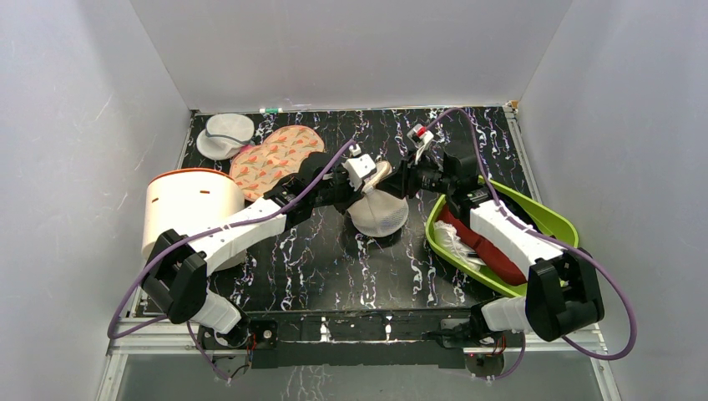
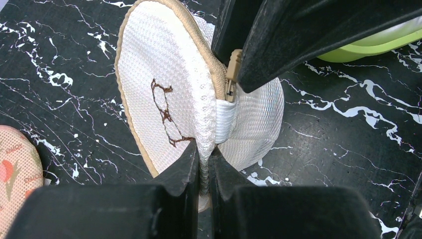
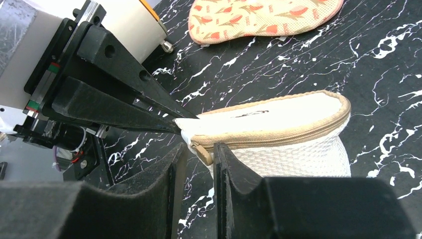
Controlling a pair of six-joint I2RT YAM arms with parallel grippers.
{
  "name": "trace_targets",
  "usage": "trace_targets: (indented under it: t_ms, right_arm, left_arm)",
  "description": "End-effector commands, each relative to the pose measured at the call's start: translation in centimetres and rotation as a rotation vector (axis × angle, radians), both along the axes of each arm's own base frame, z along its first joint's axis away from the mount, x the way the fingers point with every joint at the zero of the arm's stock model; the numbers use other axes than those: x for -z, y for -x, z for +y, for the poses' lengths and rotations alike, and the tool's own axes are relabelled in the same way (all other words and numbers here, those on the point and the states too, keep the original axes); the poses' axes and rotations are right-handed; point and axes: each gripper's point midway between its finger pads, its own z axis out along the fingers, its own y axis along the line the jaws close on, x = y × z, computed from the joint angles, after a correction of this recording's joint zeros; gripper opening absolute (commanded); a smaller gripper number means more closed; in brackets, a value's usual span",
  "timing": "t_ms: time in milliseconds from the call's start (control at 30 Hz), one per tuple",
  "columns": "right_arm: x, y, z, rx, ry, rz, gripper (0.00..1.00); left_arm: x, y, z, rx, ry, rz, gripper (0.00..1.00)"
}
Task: Unzip the laundry bag and remove the bra
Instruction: Unzip the laundry bag at the center of the board.
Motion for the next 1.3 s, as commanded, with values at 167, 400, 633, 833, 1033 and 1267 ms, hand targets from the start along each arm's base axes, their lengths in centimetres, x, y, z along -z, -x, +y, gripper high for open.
trace_targets:
  t_ms: [167, 400, 633, 833, 1033, 1267]
  right_arm:
    - [-1.8, -0.3, 1.1, -0.03, -0.025, -0.059, 0.21]
    - [-1.9, -0.7, 0.6, 0.024, -0.014, -0.071, 0.1]
    - [-2.6, -1.3, -0.5, 0.111, 0.003, -0.104, 0.0]
    - [-2.7, -2.4, -1.9, 0.222, 0.037, -0.131, 0.0]
    - [-3.1, -3.5, -3.1, 0.305, 0.071, -0.147, 0.0]
    - [-3.7, -0.3, 0.3, 0.092, 0.021, -0.168, 0.0]
  left_arm:
    - [-3.2, 0.3, -0.2, 0.025, 0.065, -0.058, 0.0]
    - [-3.2, 0.3, -0.1, 0.021, 0.064, -0.061, 0.0]
    - [-3.3, 0.4, -0.1, 0.026, 0.061, -0.065, 0.0]
    - [-3.3, 0.3, 0.3, 0.016, 0.05, -0.075, 0.0]
    - [-3.3, 0.0, 0.7, 0.002, 0.031, -0.094, 0.0]
    - [-4.2, 1.0, -0.2, 0.048, 0.093, -0.069, 0.36]
